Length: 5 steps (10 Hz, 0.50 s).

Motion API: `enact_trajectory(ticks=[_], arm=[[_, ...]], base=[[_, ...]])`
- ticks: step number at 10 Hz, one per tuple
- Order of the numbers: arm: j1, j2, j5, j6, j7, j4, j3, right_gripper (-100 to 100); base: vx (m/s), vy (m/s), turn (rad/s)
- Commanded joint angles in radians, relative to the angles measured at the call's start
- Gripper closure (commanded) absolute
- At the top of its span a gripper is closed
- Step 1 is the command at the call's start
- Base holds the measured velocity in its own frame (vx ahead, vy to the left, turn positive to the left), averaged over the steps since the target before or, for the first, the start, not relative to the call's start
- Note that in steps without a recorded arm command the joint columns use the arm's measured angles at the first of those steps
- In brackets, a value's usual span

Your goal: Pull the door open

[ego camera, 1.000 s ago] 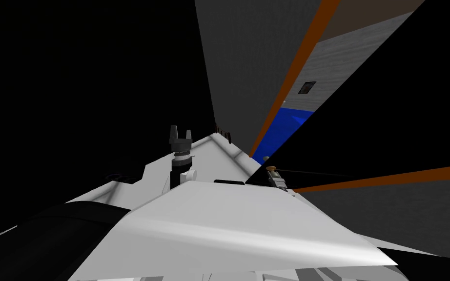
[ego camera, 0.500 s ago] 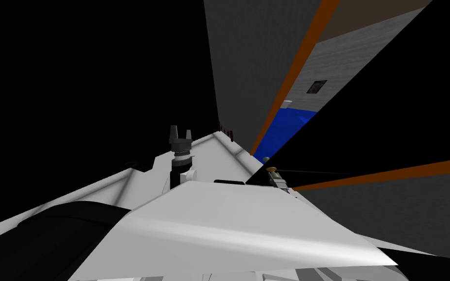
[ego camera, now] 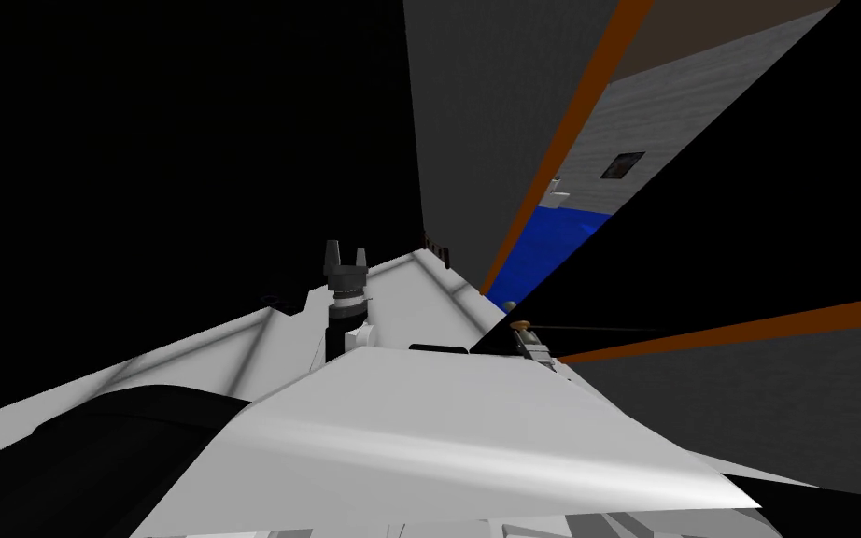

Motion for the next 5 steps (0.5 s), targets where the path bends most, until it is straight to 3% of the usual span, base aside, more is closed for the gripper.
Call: enact_trajectory(ticks=[1, 5], arm=[[-0.001, -0.002, 0.004, -0.015, -0.006, 0.010, 0.007, 100], [-0.007, -0.012, 0.011, -0.051, -0.026, 0.041, 0.020, 100]], base=[[-0.179, -0.081, 0.148], [-0.214, -0.056, 0.156]])
